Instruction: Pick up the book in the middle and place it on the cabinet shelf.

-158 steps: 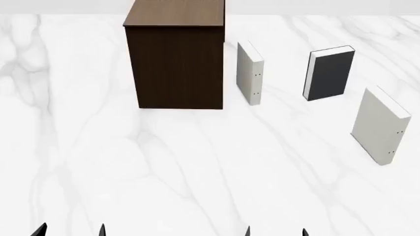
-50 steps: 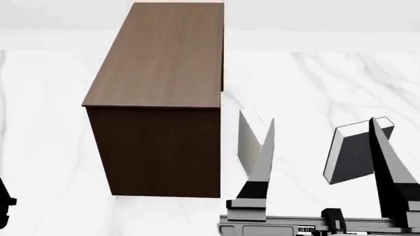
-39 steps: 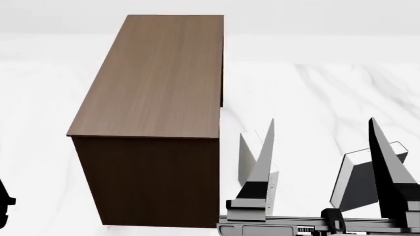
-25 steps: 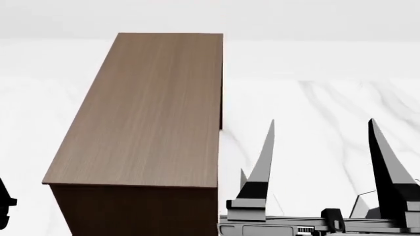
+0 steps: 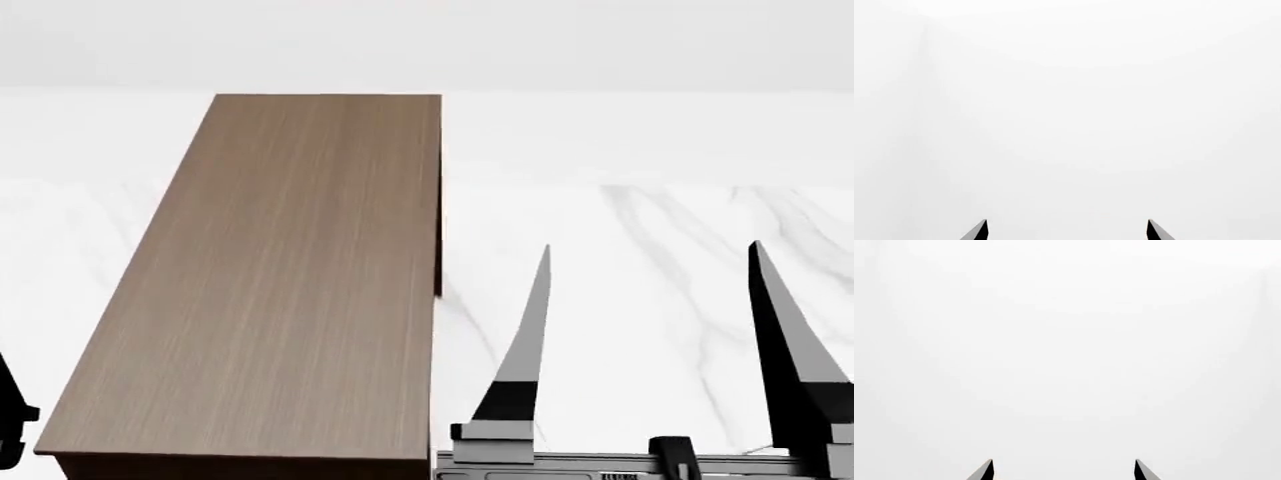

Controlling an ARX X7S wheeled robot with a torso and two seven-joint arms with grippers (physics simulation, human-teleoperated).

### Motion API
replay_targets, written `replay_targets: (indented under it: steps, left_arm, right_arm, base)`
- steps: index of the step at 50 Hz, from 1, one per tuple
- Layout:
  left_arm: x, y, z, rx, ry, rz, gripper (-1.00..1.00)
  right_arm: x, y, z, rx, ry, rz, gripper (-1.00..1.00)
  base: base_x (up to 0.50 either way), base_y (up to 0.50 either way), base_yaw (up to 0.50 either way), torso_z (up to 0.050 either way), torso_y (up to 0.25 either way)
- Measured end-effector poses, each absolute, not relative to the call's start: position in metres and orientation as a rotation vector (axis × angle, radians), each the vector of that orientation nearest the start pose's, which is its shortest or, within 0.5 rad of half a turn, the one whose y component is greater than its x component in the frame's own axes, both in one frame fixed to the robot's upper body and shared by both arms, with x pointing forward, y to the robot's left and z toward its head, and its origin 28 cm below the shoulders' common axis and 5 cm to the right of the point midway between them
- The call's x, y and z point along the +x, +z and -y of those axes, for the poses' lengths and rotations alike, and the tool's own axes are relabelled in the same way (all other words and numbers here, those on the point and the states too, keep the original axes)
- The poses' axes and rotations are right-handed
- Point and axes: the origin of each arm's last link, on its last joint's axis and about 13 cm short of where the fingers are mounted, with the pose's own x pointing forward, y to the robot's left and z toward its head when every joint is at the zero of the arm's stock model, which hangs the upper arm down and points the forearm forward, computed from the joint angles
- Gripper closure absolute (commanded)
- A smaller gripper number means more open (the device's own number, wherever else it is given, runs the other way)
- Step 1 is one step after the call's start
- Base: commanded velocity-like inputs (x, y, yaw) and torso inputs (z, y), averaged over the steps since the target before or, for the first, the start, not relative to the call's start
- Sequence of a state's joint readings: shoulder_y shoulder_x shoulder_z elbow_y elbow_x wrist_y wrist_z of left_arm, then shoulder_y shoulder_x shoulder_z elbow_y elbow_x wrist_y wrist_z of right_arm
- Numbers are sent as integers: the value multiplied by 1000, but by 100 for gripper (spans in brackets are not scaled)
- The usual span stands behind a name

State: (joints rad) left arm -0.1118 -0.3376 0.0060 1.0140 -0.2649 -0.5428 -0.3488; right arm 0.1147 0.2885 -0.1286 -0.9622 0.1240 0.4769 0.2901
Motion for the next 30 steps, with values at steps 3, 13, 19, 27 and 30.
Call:
replay_targets:
  steps: [3, 13, 19, 27, 30]
  left_arm:
    - [167, 195, -226, 58, 77, 557, -100]
    - [167, 195, -226, 57, 75, 556, -100]
    - [167, 195, -226, 56, 74, 554, -100]
    - [167, 195, -226, 50, 66, 551, -100]
    - [166, 195, -226, 49, 63, 551, -100]
  right_arm:
    - [172, 188, 102, -82, -9, 581, -100]
    - [171, 188, 102, -65, 1, 593, -100]
    - [170, 188, 102, -59, 5, 597, -100]
    - [172, 187, 103, -81, -21, 578, -100]
    - [173, 187, 103, -90, -30, 569, -100]
  base:
    - [-85, 2, -500, 0, 0]
    - [-85, 5, -500, 0, 0]
    - [-85, 10, -500, 0, 0]
    - [-21, 3, -125, 38, 0]
    - [0, 0, 0, 50, 0]
